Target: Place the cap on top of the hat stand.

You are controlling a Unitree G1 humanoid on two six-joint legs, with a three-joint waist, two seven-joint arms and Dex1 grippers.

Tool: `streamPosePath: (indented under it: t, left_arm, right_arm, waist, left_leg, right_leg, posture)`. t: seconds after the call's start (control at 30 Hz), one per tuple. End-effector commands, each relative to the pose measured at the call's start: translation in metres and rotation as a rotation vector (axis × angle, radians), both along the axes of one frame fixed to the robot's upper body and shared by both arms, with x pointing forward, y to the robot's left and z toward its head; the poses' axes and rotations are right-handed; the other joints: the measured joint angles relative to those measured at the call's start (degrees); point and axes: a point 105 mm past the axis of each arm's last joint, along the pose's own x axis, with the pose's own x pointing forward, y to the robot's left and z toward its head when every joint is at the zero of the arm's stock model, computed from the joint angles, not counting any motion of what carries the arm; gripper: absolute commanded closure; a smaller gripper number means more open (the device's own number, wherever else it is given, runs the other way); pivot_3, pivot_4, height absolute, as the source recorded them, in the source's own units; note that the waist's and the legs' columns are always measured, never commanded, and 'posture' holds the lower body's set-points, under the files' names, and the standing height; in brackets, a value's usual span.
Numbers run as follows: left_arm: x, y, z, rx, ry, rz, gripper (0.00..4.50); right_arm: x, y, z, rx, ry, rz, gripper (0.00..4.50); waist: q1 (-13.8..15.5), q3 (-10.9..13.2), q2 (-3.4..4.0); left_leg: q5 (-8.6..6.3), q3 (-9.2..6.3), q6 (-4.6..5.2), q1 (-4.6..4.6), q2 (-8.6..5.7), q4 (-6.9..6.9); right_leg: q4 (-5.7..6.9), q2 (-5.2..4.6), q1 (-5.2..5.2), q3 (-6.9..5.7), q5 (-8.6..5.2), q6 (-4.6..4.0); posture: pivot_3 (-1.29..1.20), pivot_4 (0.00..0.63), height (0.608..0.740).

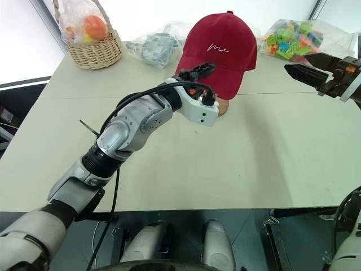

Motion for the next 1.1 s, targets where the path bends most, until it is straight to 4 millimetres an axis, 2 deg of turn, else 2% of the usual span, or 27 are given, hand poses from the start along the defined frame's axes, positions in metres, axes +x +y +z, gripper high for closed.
streamPosePath:
  t: [0.03, 0.27, 0.5, 0.63, 0.73, 0.97, 1.03, 1.1]
  left_arm:
    - [-0.007, 0.001, 0.015, -0.047, -0.03, -0.016, 0.04]
    - [-0.013, 0.002, 0.012, -0.051, 0.032, -0.03, 0.04]
    - [-0.022, 0.02, -0.012, 0.014, 0.327, -0.051, 0.04]
    - [-0.034, 0.028, -0.006, 0.001, 0.468, -0.112, 0.04]
    - [-0.048, 0.033, 0.017, -0.111, 0.553, -0.224, 0.04]
    - [-0.025, 0.075, 0.086, -0.639, 0.747, -0.276, 0.04]
    - [0.001, 0.115, 0.124, -0.893, 0.71, -0.213, 0.04]
    - [0.022, 0.158, 0.142, -1.109, 0.744, -0.139, 0.04]
  right_arm:
    - [-0.005, 0.0, 0.017, -0.016, -0.068, 0.002, 0.0]
    - [-0.003, -0.002, 0.017, -0.02, -0.066, -0.001, 0.0]
    - [0.0, -0.003, 0.012, -0.027, -0.061, -0.001, 0.0]
    - [0.001, -0.001, 0.013, -0.027, -0.062, 0.001, 0.0]
    - [0.002, 0.0, 0.015, -0.026, -0.067, 0.0, 0.0]
    - [0.0, -0.004, 0.016, -0.017, -0.077, -0.012, 0.0]
    - [0.0, -0.007, 0.018, -0.006, -0.083, -0.018, 0.0]
    - [0.001, -0.008, 0.02, 0.004, -0.088, -0.018, 0.0]
  waist:
    - [-0.01, 0.0, 0.0]
    - [-0.03, 0.0, 0.0]
    - [-0.16, -0.01, 0.02]
    - [-0.02, -0.01, 0.02]
    - [-0.05, -0.01, 0.02]
    - [-0.17, -0.01, 0.01]
    - [-0.15, 0.02, -0.03]
    - [-0.22, 0.02, -0.02]
  left_leg:
    - [0.0, 0.0, 0.0, 0.0, 0.0, 0.0]
    - [0.0, 0.0, 0.0, 0.0, 0.0, 0.0]
    - [0.0, 0.0, 0.0, 0.01, 0.01, 0.0]
    - [0.0, -0.02, 0.0, -0.01, 0.01, 0.04]
    - [0.0, -0.03, 0.0, -0.01, 0.02, 0.06]
    - [-0.02, -0.04, 0.02, 0.0, 0.02, 0.16]
    - [-0.01, -0.04, 0.02, 0.0, 0.02, 0.18]
    - [-0.02, -0.05, 0.02, -0.03, 0.02, 0.28]
  right_leg:
    - [0.0, 0.0, 0.0, 0.0, 0.0, 0.0]
    - [0.0, 0.0, 0.0, 0.0, 0.0, 0.0]
    - [0.01, 0.0, 0.0, 0.0, 0.0, 0.0]
    - [-0.01, 0.0, 0.0, 0.0, 0.0, 0.0]
    - [0.0, 0.0, 0.01, 0.0, 0.0, 0.0]
    - [0.03, 0.03, 0.05, -0.02, 0.0, 0.0]
    - [0.05, 0.04, 0.05, -0.02, 0.0, 0.0]
    - [0.08, 0.05, 0.04, -0.04, 0.0, 0.01]
  posture:
    - [0.0, 0.15, 0.74]
    - [0.0, 0.15, 0.74]
    - [0.0, 0.15, 0.74]
    - [0.0, 0.15, 0.74]
    - [0.0, 0.15, 0.74]
    - [0.0, 0.15, 0.74]
    - [0.0, 0.15, 0.74]
    - [0.0, 0.15, 0.74]
